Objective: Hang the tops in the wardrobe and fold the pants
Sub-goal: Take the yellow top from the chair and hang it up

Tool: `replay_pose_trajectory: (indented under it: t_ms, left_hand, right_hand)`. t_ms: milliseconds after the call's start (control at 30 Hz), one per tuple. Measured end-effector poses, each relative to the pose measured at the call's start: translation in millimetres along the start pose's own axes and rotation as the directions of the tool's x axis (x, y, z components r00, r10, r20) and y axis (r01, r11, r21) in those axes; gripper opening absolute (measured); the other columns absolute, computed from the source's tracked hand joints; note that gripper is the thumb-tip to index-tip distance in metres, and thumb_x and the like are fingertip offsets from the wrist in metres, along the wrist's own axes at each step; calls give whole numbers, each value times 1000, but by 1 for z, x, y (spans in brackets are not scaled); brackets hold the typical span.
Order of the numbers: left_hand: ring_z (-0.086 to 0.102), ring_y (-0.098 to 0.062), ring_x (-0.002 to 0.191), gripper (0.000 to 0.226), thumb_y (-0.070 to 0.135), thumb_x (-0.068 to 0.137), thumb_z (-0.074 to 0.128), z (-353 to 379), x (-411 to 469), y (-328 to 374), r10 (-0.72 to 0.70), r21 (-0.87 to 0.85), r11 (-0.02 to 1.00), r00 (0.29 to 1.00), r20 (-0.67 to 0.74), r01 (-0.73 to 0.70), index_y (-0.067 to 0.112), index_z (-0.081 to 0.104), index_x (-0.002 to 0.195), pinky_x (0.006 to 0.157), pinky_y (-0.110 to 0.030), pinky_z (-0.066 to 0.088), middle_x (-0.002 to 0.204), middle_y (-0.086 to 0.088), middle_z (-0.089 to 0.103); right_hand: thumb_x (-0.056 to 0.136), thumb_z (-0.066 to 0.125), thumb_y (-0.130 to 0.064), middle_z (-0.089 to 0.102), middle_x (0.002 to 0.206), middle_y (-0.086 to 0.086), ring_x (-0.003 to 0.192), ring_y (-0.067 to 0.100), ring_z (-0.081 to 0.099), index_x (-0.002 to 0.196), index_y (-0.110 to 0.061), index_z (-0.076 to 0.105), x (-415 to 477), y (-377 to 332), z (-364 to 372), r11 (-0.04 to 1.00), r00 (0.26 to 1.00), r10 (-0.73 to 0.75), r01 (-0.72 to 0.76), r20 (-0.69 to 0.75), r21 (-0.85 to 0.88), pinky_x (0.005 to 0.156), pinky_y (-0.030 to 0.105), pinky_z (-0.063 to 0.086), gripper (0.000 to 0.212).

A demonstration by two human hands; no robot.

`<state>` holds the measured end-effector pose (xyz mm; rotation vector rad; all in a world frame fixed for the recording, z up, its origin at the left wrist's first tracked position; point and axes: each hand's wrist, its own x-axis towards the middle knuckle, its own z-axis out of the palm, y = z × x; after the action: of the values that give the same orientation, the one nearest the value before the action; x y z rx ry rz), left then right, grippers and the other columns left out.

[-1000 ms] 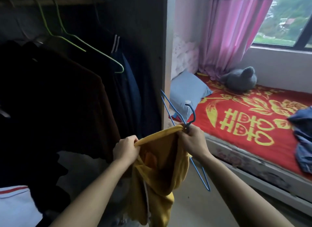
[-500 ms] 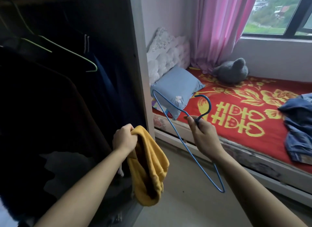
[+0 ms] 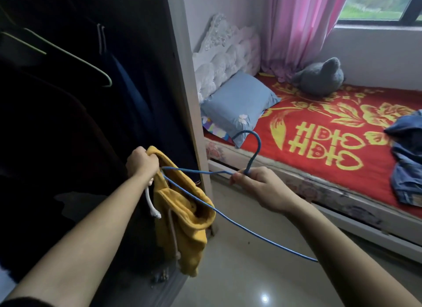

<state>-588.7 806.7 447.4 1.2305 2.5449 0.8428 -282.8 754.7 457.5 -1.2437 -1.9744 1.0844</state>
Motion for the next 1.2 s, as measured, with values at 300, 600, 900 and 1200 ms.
replay_pose_trajectory:
  t_ms: [300,600,900,1200]
  left_hand:
    - [59,-22,67,14,17,84,61,-21,-33,27,362,-159,926,927,104,-343,17,57,70,54,-28,44,69,-2,63]
    - [67,-13,77,40,39,78,75,-62,-50,19,381,-239,912,904,196,-332,30,56,112,72,-32,55,84,2,69]
    - [63,-5,93,30,29,86,70,-89,-78,40,703,-288,689,710,40,-666,24,70,115,84,-27,52,99,10,67]
    - [56,-23,93,30,39,79,36,-102,-18,44,797,312,494,566,209,-811,25,55,98,90,-41,32,90,7,57]
  right_hand:
    - [99,48,-45,69,80,1,73,12,64,88,-16,74,44,-14,54,981,990,28,-1,141,-192,68,31,52,40]
    - [102,50,-36,72,80,1,74,11,64,82,-14,74,63,-35,65,945,961,-6,95,-275,314,67,24,50,38]
    - [103,51,-25,59,53,-17,52,-1,52,66,-19,67,71,-56,50,921,952,-147,231,-269,313,52,12,37,40]
    - [96,50,-36,60,57,-14,57,2,54,67,-30,68,62,-68,17,896,915,-322,378,-243,235,56,19,41,35]
